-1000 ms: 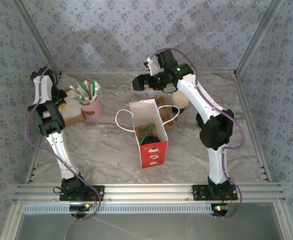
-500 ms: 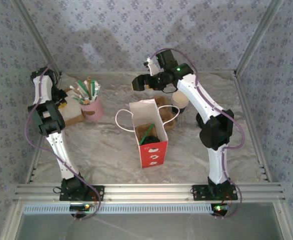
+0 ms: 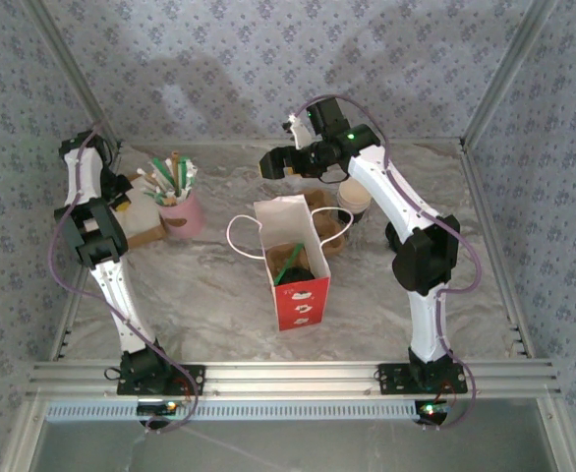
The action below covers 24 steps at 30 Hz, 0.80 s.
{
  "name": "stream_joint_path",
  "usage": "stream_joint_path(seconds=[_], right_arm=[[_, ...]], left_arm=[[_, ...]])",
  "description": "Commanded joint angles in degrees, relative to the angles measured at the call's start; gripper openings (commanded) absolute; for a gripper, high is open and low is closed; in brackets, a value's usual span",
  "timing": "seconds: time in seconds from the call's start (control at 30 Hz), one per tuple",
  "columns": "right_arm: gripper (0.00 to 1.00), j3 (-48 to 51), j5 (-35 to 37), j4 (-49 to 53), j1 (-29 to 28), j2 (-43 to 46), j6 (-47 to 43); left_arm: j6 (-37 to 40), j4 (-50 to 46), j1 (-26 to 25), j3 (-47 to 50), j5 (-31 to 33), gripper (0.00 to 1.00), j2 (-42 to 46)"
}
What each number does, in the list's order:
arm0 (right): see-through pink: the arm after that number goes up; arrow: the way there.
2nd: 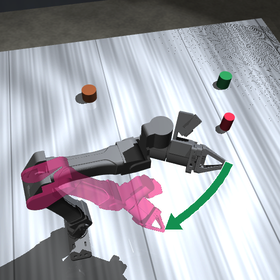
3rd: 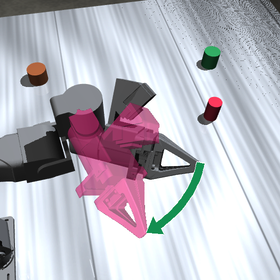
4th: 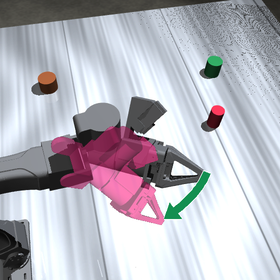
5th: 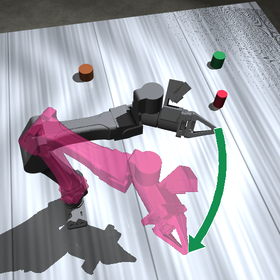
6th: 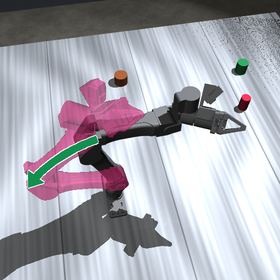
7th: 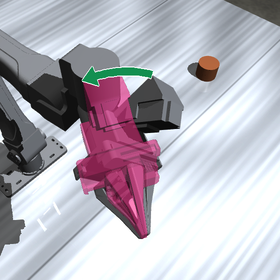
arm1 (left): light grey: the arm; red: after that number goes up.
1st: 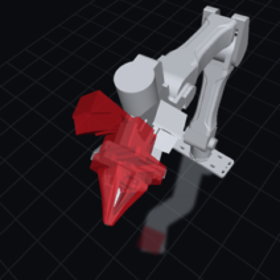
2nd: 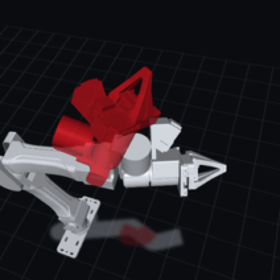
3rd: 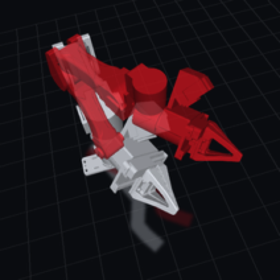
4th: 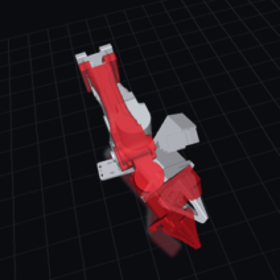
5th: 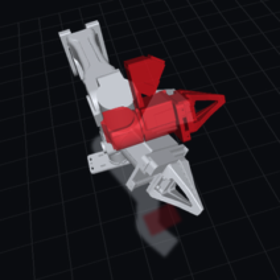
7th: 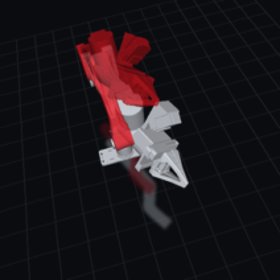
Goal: Pack the takeout coffee
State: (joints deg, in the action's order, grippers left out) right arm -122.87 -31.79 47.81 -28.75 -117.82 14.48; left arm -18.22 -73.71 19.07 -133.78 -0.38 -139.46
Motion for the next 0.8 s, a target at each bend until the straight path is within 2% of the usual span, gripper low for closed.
stream_joint_path(seconds=[0.0,0.43,0.57,0.77], right_arm=[[1.00,-0.1,-0.3,1.0,-0.3,1.9,-1.1],[0.99,-0.1,0.7,1.9,-1.5,2.8,-1.3],[1.00,0.2,1.2,2.5,-1.4,3.4,-1.5],[1.00,0.0,1.8,3.0,-1.3,5.0,-1.1]], left_arm=[[-0.1,-0.9,0.0,-0.3,-0.6,0.00,7.2],[-0.8,-1.2,0.4,0.6,-1.2,0.00,12.0],[-1.7,1.2,0.5,3.3,-0.3,0.00,16.2],[-2.2,0.0,0.5,0.5,-0.6,0.00,21.3]])
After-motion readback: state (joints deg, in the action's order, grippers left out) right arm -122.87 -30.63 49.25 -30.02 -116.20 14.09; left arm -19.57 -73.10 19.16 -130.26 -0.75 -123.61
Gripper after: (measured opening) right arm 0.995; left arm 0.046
